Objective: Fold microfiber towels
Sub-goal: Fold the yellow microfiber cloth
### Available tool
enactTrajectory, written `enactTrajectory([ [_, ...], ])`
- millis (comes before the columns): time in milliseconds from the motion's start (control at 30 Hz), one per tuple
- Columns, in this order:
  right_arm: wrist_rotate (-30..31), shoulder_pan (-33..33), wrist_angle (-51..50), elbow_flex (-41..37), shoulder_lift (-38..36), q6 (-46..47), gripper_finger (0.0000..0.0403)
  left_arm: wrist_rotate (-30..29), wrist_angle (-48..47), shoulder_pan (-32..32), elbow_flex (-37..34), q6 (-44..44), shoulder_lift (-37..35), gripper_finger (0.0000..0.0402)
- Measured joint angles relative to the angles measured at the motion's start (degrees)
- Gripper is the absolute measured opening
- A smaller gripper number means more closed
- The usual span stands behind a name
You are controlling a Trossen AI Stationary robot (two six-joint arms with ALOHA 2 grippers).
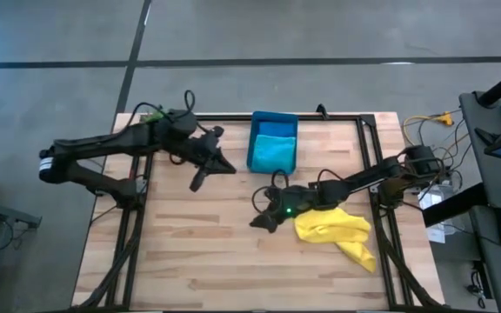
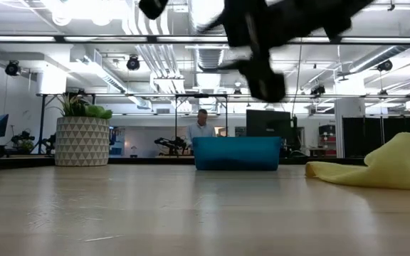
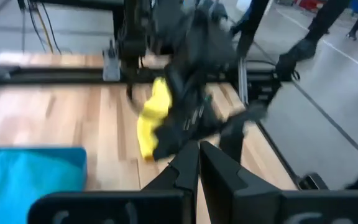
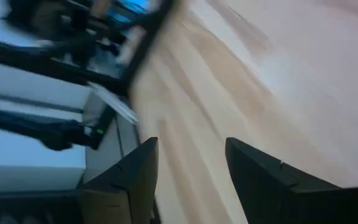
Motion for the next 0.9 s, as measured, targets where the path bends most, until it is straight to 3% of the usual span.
enactTrajectory([
  [167,7.1,4.0,-3.5,8.6,-0.5,-11.5,0.0165,0.0,-12.6,-0.6,-0.3,0.5,-3.2,0.0001],
  [367,20.5,10.9,-26.5,17.9,-0.5,-19.2,0.0139,-0.7,-19.1,-4.0,-7.2,-1.7,-9.4,0.0001],
  [500,24.2,14.0,-38.1,19.2,-0.5,-12.8,0.0127,-2.8,-16.1,-6.4,-14.6,-6.8,-14.0,0.0001],
  [667,24.4,16.8,-50.6,16.2,-0.4,3.6,0.0127,-4.8,-5.7,-7.4,-23.5,-13.7,-17.2,0.0001],
  [767,22.2,17.5,-54.4,14.5,-0.4,13.9,0.0140,-4.9,0.7,-7.4,-27.3,-16.5,-17.7,0.0001],
  [900,17.5,17.3,-53.8,12.8,0.4,15.6,0.0159,-5.0,7.6,-7.4,-29.7,-16.6,-16.7,0.0001],
])
